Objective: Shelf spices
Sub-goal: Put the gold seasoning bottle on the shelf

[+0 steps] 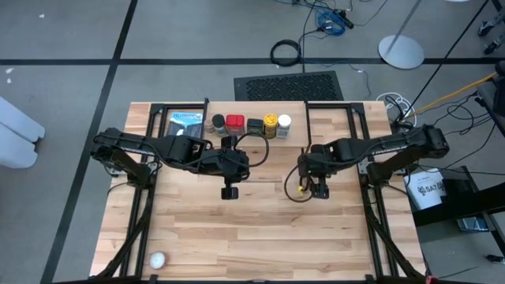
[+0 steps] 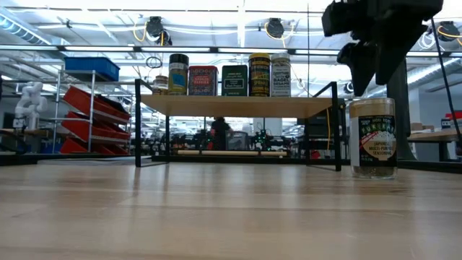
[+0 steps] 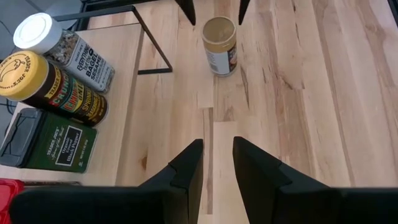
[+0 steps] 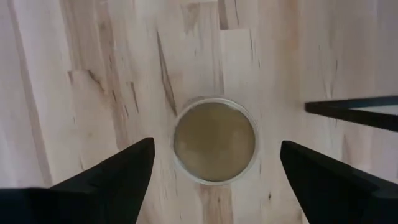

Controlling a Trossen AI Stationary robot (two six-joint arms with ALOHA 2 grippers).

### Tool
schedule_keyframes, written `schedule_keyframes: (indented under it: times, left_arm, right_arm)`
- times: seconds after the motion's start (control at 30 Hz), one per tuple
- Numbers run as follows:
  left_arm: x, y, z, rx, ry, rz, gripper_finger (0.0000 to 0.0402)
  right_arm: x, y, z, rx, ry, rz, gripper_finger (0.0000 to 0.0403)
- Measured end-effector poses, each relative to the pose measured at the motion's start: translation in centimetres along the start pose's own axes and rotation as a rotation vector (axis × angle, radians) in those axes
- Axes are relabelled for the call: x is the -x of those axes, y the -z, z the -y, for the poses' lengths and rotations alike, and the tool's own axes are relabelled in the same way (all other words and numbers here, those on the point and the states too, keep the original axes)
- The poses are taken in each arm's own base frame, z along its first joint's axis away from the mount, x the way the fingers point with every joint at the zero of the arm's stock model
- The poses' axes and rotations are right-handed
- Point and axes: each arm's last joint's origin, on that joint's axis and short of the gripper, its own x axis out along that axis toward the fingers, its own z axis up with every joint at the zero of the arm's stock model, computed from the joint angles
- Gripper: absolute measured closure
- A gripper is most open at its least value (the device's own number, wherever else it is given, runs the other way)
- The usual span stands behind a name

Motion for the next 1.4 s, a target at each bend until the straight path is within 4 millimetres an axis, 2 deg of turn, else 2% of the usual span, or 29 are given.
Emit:
schedule_keyframes:
  times: [0.2,0.47,1.1,1.4]
  left_arm:
    - [0.0,0.0,0.0,0.001,0.0,-0.001,0.0304]
    - [0.0,0.0,0.0,0.002,0.0,0.002,0.0304]
    - [0.0,0.0,0.0,-0.006,0.0,0.003,0.0304]
    - [0.0,0.0,0.0,-0.005,0.0,0.003,0.0304]
  right_arm:
    - [-1.0,0.4,0.2,0.0,-0.031,-0.024,0.0066]
    - [-1.3,0.3,0.3,0.002,-0.035,-0.011,0.0066]
    - [-4.6,-1.3,0.7,0.042,-0.045,-0.103,0.0067]
    - [-5.7,-1.7,0.6,0.036,-0.057,-0.138,0.0111]
